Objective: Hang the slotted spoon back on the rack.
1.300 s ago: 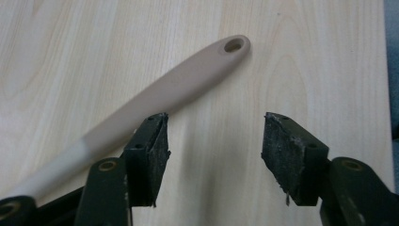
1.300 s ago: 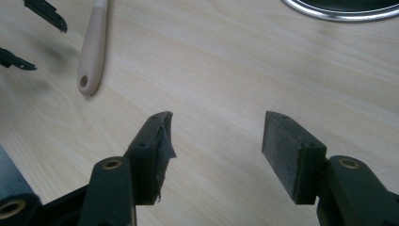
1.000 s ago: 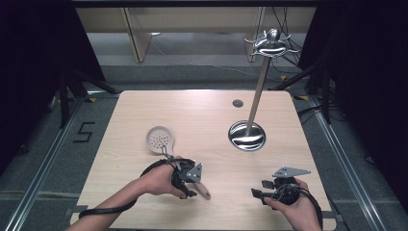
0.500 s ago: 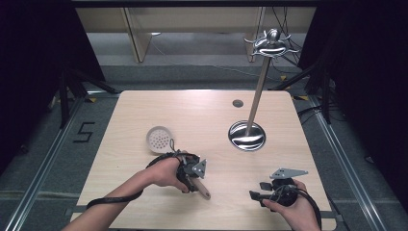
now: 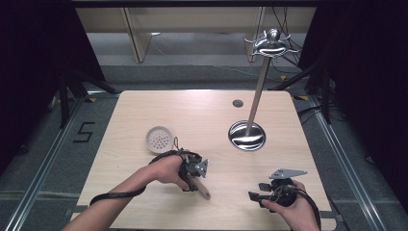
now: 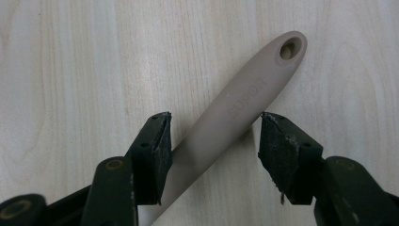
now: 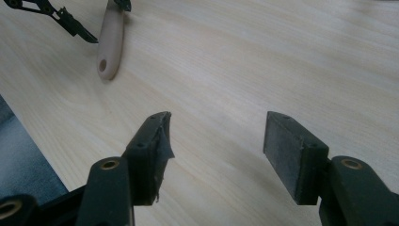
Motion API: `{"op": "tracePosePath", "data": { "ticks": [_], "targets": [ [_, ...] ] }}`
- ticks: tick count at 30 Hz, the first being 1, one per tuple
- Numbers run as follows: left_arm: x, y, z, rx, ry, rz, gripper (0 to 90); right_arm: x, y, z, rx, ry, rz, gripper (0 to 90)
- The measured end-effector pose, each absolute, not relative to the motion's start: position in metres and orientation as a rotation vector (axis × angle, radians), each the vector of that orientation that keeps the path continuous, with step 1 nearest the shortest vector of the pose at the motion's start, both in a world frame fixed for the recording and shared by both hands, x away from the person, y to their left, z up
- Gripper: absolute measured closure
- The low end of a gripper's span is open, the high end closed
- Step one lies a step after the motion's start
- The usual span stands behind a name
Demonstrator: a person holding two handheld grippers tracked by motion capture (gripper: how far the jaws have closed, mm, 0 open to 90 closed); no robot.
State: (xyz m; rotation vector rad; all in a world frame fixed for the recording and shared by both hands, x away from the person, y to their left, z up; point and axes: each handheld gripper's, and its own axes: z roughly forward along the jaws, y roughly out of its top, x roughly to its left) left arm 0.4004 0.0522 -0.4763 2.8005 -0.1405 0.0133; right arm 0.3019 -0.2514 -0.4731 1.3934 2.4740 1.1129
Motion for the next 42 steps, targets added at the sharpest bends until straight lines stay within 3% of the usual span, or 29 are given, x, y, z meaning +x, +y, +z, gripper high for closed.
{"op": "tracePosePath", "data": {
  "ticks": [17,31,42],
  "targets": [
    [0.3993,0.0464,-0.4743,2.847,-0.154,-0.001,46.5,0.3010,-0.2501,-0.4727,1.404,2.498,1.088,41.8],
    [0.3960,0.0444,-0.4714,2.915,-0.303,0.043,55.8,0.3005,-0.2490,-0.4728,1.397,2.485,1.117,41.8],
    [0.3954,0.0427,-0.4704,2.941,-0.325,0.084,65.4,0.3003,-0.2490,-0.4725,1.404,2.483,1.113,41.7]
  ]
}}
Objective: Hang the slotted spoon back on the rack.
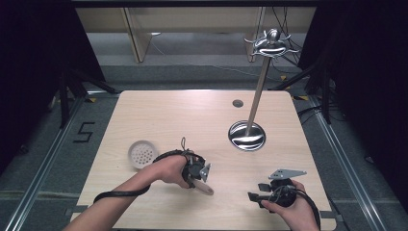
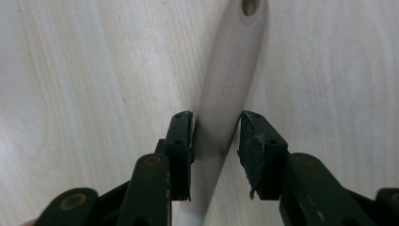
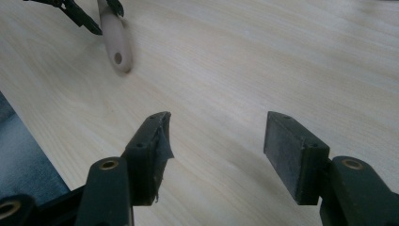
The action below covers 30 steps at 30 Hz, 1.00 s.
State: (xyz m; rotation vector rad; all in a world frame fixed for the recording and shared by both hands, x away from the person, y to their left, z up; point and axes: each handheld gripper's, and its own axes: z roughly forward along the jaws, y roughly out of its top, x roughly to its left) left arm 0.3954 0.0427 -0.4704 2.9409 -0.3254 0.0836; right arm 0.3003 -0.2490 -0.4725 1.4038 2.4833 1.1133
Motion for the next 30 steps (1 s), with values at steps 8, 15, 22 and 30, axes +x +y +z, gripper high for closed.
{"op": "tracePosePath", "data": {
  "ticks": [8,15,22,30],
  "targets": [
    [0.397,0.045,-0.471,2.929,-0.240,0.113,68.8,0.301,-0.249,-0.473,1.390,2.492,1.117,41.7],
    [0.396,0.049,-0.471,2.915,-0.175,0.162,69.1,0.301,-0.249,-0.473,1.390,2.493,1.114,41.7],
    [0.396,0.053,-0.466,2.891,-0.129,0.171,69.1,0.302,-0.250,-0.473,1.370,2.491,1.111,41.6],
    [0.395,0.061,-0.454,2.854,-0.096,0.213,69.1,0.302,-0.250,-0.473,1.374,2.485,1.114,41.6]
  ]
}}
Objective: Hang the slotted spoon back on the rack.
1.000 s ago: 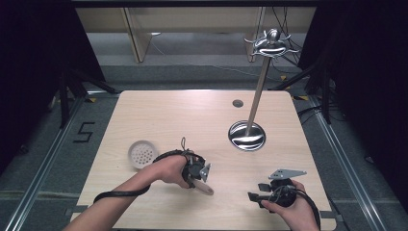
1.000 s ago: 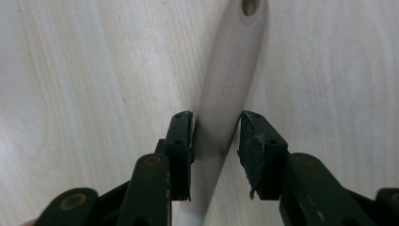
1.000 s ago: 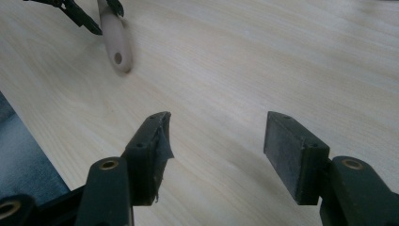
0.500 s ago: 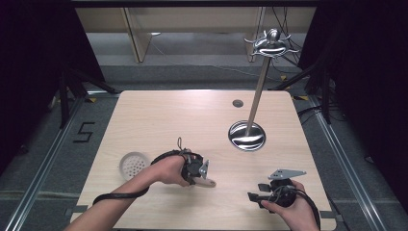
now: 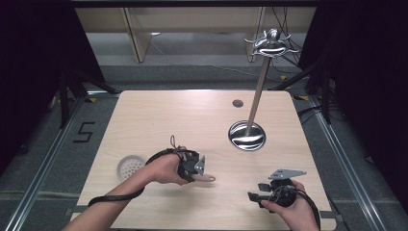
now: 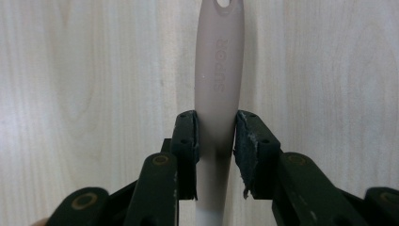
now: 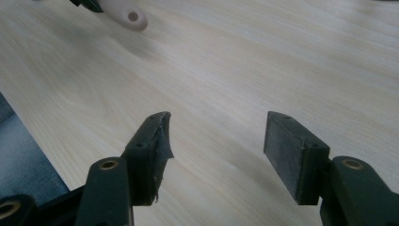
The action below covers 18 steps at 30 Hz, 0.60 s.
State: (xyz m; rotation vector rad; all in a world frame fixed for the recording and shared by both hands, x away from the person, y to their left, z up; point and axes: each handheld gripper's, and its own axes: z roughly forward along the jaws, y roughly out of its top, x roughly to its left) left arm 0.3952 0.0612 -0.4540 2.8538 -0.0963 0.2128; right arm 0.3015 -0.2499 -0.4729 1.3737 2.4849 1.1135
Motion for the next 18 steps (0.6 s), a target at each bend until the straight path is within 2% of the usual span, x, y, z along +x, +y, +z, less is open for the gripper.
{"op": "tracePosePath", "data": {
  "ticks": [18],
  "targets": [
    [0.392,0.091,-0.421,2.728,-0.003,0.306,69.2,0.301,-0.250,-0.472,1.393,2.473,1.134,41.7]
  ]
}}
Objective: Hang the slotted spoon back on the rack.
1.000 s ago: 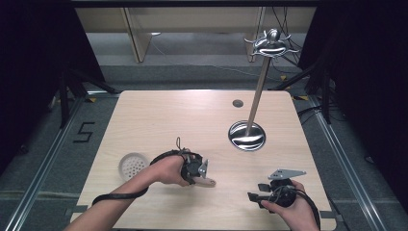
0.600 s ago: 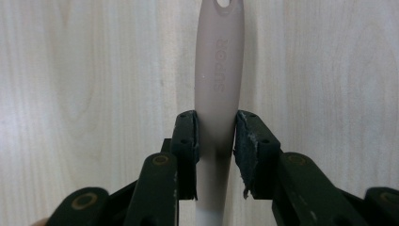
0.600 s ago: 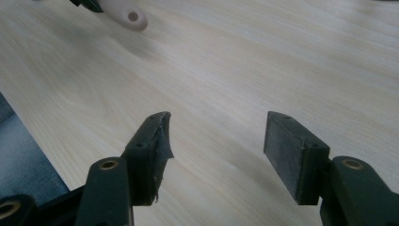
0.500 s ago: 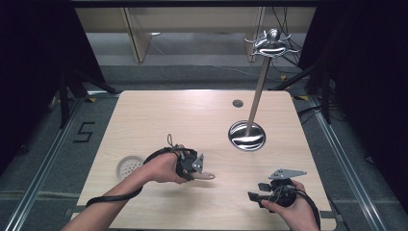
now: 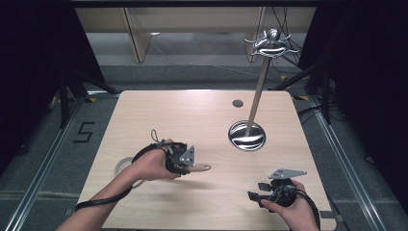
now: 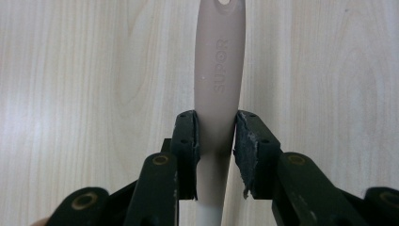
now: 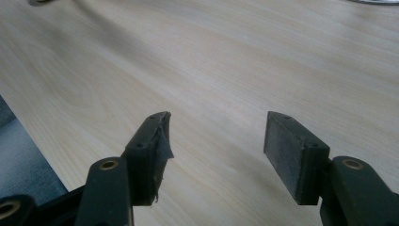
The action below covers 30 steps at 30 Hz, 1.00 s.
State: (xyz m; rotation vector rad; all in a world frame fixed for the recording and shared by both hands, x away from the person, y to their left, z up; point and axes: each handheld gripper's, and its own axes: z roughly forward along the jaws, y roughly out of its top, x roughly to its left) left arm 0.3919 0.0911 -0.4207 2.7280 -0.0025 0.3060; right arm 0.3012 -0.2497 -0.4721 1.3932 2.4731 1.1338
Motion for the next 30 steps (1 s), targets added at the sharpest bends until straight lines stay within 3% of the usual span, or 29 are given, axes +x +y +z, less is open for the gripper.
{"op": "tracePosePath", "data": {
  "ticks": [30],
  "targets": [
    [0.392,0.146,-0.381,2.507,0.204,0.400,69.2,0.303,-0.248,-0.476,1.386,2.433,1.210,41.7]
  ]
}}
